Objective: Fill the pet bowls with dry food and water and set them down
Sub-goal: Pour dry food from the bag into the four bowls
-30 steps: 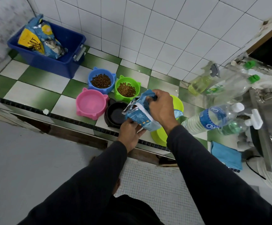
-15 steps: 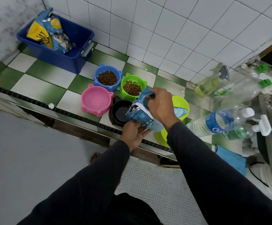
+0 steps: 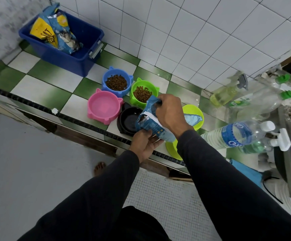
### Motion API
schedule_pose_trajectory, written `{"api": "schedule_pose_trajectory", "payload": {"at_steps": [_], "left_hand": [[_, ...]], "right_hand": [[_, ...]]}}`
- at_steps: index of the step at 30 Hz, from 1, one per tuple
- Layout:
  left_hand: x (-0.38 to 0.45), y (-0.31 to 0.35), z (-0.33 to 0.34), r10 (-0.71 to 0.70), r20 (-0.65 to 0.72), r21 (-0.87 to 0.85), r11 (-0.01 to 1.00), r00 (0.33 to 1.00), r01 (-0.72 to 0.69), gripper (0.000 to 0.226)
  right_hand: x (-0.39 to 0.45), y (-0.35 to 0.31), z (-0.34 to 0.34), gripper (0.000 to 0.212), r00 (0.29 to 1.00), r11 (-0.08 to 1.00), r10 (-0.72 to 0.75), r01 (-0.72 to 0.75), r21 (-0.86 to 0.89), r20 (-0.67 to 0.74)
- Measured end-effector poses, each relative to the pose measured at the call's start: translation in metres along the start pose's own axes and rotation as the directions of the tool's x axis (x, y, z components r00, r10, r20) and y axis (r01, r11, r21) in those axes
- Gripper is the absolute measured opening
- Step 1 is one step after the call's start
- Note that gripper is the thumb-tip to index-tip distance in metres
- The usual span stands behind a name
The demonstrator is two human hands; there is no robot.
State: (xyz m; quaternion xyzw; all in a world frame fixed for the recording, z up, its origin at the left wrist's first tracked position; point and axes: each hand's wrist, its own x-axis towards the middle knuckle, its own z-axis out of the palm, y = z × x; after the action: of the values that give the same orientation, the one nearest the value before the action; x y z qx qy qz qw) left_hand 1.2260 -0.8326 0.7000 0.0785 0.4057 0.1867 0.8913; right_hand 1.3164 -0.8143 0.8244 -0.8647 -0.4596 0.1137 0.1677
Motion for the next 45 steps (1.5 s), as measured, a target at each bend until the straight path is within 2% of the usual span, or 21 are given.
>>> {"api": "schedule_pose_trajectory", "payload": {"at_steps": [14, 45], "left_hand": [[0.004, 0.003, -0.004, -0.043, 0.044, -0.066, 0.997, 0.998, 0.046, 0.026], [0.011, 0.015, -0.009, -0.075, 0.028, 0.032, 0.997, 0.997, 0.074, 0.039]], "right_hand": [[0.016, -0.007, 0.010, 0.016, 0.999, 0.997, 0.001, 0.002, -0.073, 0.046], [0.028, -0.012, 0.018, 0.014, 0.994, 0.995, 0.045, -0.035, -0.094, 0.103]]}}
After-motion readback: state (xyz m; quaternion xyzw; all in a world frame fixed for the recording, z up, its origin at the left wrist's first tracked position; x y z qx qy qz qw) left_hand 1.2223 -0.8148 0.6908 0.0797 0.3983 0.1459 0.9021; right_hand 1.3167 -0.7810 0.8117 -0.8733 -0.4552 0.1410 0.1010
